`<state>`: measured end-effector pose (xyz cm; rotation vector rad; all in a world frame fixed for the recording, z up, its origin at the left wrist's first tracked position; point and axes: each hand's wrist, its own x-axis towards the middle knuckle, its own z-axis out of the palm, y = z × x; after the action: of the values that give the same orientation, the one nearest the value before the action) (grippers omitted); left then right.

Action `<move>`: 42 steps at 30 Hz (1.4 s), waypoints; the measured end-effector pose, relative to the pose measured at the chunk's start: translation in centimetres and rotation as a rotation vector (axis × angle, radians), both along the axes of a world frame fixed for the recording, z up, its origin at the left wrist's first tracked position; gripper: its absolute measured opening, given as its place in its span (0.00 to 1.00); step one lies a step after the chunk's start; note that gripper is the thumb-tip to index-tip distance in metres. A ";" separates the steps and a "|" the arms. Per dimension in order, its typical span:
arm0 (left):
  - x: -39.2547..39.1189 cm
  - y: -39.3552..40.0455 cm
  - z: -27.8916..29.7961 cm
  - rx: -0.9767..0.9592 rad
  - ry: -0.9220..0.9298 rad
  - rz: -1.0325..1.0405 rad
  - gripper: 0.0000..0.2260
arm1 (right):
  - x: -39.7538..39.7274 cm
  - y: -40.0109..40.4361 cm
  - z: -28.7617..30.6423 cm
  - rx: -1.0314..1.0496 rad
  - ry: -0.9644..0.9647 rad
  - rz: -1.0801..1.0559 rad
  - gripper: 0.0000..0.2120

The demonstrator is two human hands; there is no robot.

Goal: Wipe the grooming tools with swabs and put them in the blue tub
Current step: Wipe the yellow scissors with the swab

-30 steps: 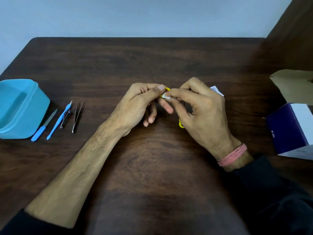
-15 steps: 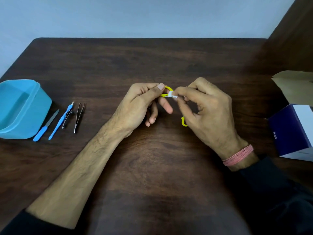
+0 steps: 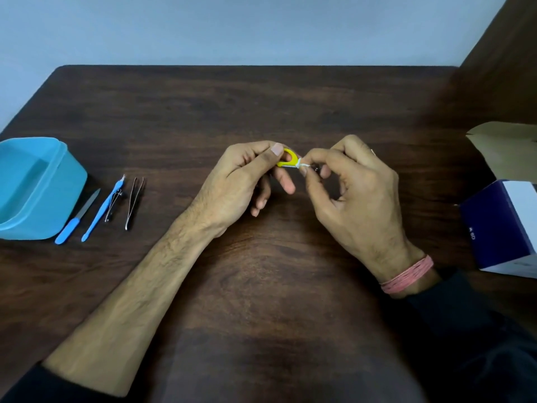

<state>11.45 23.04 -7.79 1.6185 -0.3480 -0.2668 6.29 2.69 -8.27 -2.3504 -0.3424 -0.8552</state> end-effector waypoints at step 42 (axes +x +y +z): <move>-1.4 -0.6 2.1 0.097 0.062 -0.058 0.35 | 0.9 0.7 0.0 -0.016 -0.031 0.221 0.06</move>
<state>10.05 22.48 -5.67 1.6931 -0.3391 -0.3817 7.20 3.35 -8.24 -2.2633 -0.6107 -0.7850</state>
